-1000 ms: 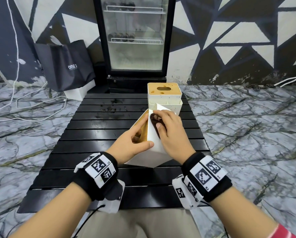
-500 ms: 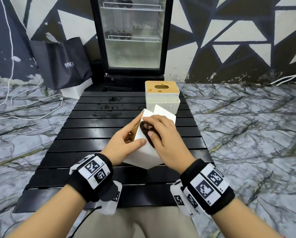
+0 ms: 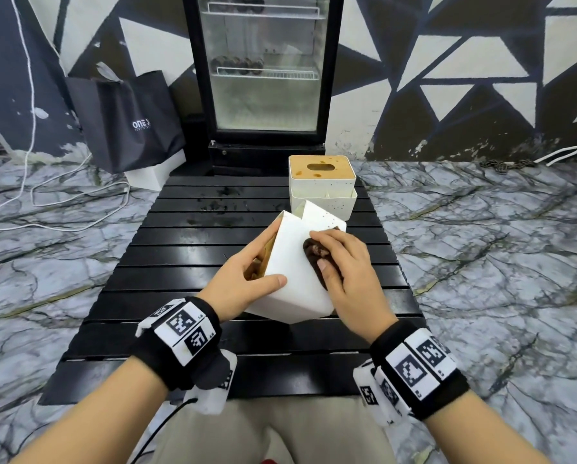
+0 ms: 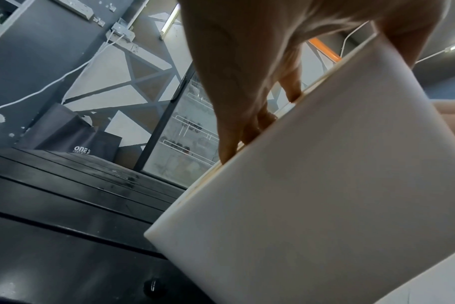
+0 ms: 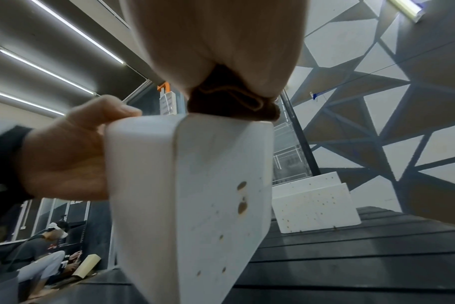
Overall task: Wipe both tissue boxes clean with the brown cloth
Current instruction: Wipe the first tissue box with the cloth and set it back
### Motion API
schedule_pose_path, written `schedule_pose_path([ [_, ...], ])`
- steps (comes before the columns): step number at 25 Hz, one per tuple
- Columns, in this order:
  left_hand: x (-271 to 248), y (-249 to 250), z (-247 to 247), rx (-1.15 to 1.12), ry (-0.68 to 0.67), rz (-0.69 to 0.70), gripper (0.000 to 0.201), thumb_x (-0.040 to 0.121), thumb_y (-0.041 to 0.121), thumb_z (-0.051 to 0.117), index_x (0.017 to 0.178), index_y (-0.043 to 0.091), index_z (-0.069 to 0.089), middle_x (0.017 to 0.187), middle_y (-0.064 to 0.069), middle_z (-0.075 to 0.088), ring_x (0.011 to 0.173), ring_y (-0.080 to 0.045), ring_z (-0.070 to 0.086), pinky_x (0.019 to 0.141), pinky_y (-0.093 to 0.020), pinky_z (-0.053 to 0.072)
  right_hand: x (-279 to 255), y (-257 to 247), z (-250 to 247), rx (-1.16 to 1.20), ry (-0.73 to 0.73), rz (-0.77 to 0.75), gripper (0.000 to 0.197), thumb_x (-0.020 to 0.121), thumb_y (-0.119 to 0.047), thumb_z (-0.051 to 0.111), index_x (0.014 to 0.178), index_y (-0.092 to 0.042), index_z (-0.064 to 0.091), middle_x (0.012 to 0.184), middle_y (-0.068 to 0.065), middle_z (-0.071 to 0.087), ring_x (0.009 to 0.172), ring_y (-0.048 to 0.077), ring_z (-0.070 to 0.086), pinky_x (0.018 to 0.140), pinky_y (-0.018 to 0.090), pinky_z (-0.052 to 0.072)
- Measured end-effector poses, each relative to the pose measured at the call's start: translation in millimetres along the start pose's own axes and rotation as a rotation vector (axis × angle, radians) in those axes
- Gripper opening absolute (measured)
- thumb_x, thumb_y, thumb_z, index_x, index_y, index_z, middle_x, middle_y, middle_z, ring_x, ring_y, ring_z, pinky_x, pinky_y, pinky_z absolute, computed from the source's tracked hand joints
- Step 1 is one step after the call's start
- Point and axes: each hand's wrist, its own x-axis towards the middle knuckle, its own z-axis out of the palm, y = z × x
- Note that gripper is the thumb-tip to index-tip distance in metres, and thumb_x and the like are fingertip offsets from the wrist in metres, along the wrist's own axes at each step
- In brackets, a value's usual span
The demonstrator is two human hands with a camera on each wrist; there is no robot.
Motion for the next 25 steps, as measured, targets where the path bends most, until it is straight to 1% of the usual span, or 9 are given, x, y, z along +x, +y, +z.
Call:
schedule_pose_path([
  [2, -2, 0, 1, 0.009, -0.01, 0.005, 0.081, 0.062, 0.041, 0.064, 0.133, 0.056, 0.03, 0.086, 0.031, 0.06, 0.086, 0.0, 0.056, 0.08, -0.011, 0.044, 12, 4, -3, -0.013, 0.02, 0.047, 0.04, 0.088, -0.015, 0.041, 0.126, -0.013, 0.051, 0.127, 0.004, 0.048, 0.115, 0.005, 0.029, 0.098, 0.002, 0.015],
  [5, -4, 1, 2, 0.018, -0.017, 0.01, 0.081, 0.062, 0.042, 0.063, 0.133, 0.059, 0.029, 0.089, 0.031, 0.06, 0.088, 0.0, 0.056, 0.081, -0.012, 0.045, 24, 0, 1, -0.034, 0.043, 0.071, 0.04, 0.087, -0.014, 0.039, 0.126, -0.011, 0.05, 0.128, 0.006, 0.048, 0.119, 0.019, 0.034, 0.098, 0.009, 0.015],
  [6, -5, 2, 2, 0.022, -0.016, 0.009, 0.081, 0.062, 0.042, 0.063, 0.133, 0.059, 0.028, 0.089, 0.032, 0.059, 0.088, 0.0, 0.057, 0.081, -0.013, 0.045, 24, -3, 3, -0.039, 0.045, 0.051, 0.04, 0.087, -0.015, 0.039, 0.125, -0.011, 0.051, 0.127, 0.007, 0.048, 0.119, 0.02, 0.034, 0.099, 0.011, 0.016],
  [9, -5, 1, 1, 0.02, -0.01, 0.007, 0.078, 0.063, 0.041, 0.063, 0.13, 0.061, 0.028, 0.09, 0.032, 0.06, 0.089, 0.002, 0.057, 0.081, -0.014, 0.047, 16, -8, 4, -0.046, -0.002, -0.032, 0.039, 0.088, -0.015, 0.04, 0.125, -0.013, 0.051, 0.126, 0.005, 0.049, 0.119, 0.013, 0.031, 0.101, 0.008, 0.017],
  [11, -5, 1, 0, 0.016, -0.011, 0.005, 0.078, 0.062, 0.041, 0.063, 0.13, 0.061, 0.029, 0.089, 0.032, 0.06, 0.089, 0.0, 0.057, 0.081, -0.015, 0.047, 14, -4, -1, -0.04, -0.034, -0.025, 0.04, 0.087, -0.015, 0.041, 0.126, -0.014, 0.05, 0.128, 0.002, 0.048, 0.12, 0.011, 0.031, 0.101, 0.008, 0.017],
  [17, -4, 2, 2, 0.036, -0.031, 0.015, 0.079, 0.063, 0.04, 0.063, 0.132, 0.06, 0.029, 0.091, 0.031, 0.059, 0.088, -0.003, 0.055, 0.083, -0.015, 0.046, 44, 8, -14, -0.055, -0.002, 0.106, 0.037, 0.091, -0.008, 0.042, 0.127, -0.012, 0.048, 0.128, 0.007, 0.047, 0.12, 0.021, 0.036, 0.1, 0.019, 0.022],
  [20, -3, 0, 0, 0.039, -0.019, 0.007, 0.081, 0.062, 0.041, 0.063, 0.133, 0.06, 0.028, 0.09, 0.031, 0.059, 0.089, -0.002, 0.056, 0.082, -0.015, 0.046, 52, 3, -11, -0.083, -0.041, 0.088, 0.039, 0.091, -0.004, 0.044, 0.129, -0.012, 0.046, 0.129, 0.008, 0.045, 0.121, 0.024, 0.035, 0.1, 0.019, 0.02],
  [22, -4, 0, 0, 0.038, -0.014, 0.002, 0.082, 0.062, 0.042, 0.063, 0.134, 0.06, 0.027, 0.09, 0.032, 0.059, 0.09, -0.002, 0.056, 0.082, -0.015, 0.046, 46, 3, -10, -0.09, -0.055, 0.054, 0.04, 0.09, -0.003, 0.044, 0.129, -0.013, 0.046, 0.129, 0.007, 0.045, 0.122, 0.022, 0.035, 0.101, 0.018, 0.019],
  [25, -4, 3, 1, 0.049, -0.038, 0.01, 0.08, 0.065, 0.039, 0.063, 0.133, 0.058, 0.027, 0.093, 0.035, 0.058, 0.088, 0.005, 0.055, 0.081, -0.012, 0.045, 45, 8, -17, -0.067, -0.037, 0.077, 0.038, 0.091, -0.005, 0.044, 0.128, -0.015, 0.047, 0.128, 0.005, 0.046, 0.122, 0.021, 0.036, 0.099, 0.015, 0.02],
])
